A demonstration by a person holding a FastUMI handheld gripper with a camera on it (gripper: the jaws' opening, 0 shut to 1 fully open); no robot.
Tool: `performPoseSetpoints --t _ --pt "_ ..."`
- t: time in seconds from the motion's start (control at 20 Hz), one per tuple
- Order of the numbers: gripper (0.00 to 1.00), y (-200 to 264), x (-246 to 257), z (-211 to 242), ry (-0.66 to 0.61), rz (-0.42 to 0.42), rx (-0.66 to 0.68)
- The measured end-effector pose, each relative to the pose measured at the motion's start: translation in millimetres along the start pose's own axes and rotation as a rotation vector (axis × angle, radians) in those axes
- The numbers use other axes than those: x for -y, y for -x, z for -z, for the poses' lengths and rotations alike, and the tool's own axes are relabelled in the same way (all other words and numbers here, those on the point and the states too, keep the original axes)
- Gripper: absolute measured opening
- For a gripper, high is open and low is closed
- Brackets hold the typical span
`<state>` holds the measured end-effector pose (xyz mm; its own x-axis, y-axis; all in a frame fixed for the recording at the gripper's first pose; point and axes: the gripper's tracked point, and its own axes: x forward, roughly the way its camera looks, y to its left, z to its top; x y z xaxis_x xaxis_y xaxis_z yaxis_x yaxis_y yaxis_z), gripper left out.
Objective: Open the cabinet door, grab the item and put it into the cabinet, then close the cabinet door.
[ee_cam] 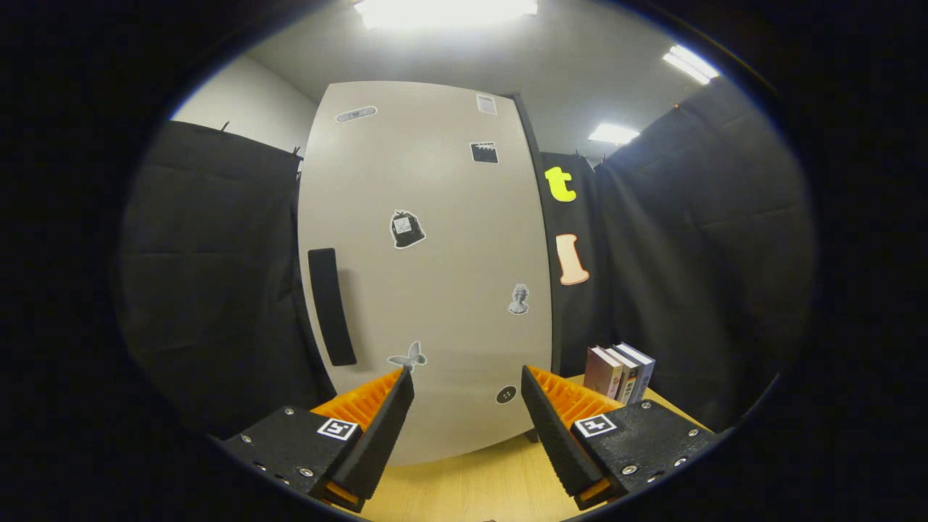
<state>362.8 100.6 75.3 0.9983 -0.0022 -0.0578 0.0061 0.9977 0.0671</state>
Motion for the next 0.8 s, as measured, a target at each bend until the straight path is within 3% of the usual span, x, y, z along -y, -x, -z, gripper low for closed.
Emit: performPoseSetpoints --t 0.35,0.8 --pt "0.93 59 -3 20 0.027 0.006 0.02" --pt "0.93 89 -5 63 0.058 0.016 0.001"
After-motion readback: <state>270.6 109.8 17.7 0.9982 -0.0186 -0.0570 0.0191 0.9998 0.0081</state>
